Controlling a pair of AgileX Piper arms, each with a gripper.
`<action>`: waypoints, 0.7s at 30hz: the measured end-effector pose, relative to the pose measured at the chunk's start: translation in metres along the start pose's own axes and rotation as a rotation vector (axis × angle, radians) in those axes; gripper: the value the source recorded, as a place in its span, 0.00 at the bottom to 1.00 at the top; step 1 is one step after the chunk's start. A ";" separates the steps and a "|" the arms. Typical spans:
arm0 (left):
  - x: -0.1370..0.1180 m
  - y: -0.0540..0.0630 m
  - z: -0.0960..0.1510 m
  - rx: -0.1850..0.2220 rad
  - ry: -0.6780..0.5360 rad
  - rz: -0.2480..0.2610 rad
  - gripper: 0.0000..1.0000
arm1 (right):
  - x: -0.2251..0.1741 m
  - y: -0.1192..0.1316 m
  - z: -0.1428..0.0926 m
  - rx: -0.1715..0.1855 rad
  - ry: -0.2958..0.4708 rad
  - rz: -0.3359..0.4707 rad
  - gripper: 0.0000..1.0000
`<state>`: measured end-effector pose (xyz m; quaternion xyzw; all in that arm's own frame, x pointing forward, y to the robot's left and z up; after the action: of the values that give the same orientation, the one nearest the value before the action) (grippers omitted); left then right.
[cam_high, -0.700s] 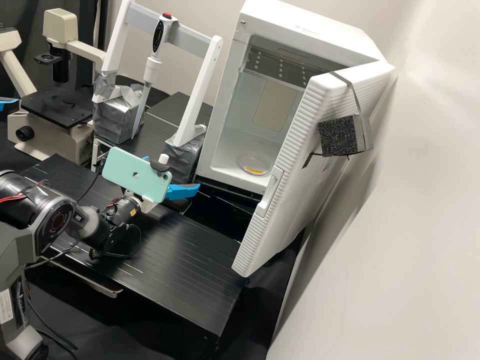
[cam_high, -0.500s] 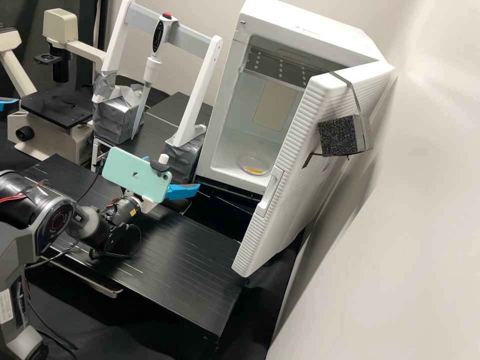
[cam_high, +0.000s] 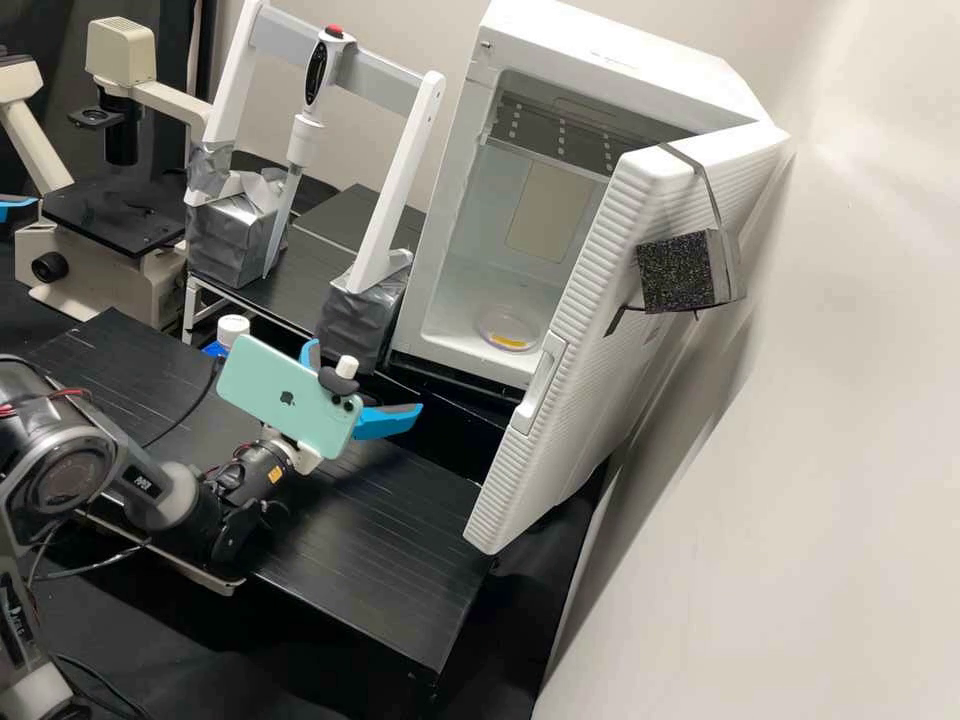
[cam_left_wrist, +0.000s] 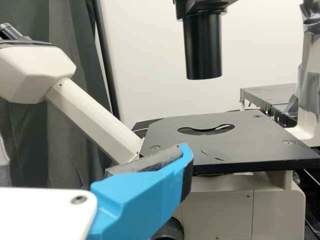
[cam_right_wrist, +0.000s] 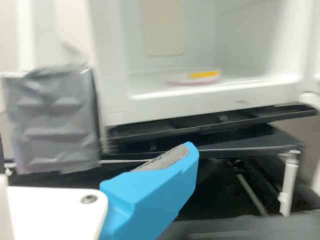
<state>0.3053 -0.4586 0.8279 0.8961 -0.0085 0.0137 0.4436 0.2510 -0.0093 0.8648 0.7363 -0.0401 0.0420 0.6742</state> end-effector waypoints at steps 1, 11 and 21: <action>0.000 0.000 0.000 0.000 0.000 0.000 1.00 | -0.003 0.007 0.003 0.007 0.004 0.018 1.00; 0.000 0.000 0.000 0.000 0.000 0.000 1.00 | 0.002 0.068 0.022 0.038 0.011 0.189 1.00; 0.000 0.000 0.000 0.000 0.000 0.000 1.00 | 0.061 0.092 0.005 0.022 0.039 0.161 1.00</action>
<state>0.3053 -0.4586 0.8279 0.8961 -0.0085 0.0137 0.4436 0.3008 -0.0226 0.9622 0.7369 -0.0857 0.1108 0.6613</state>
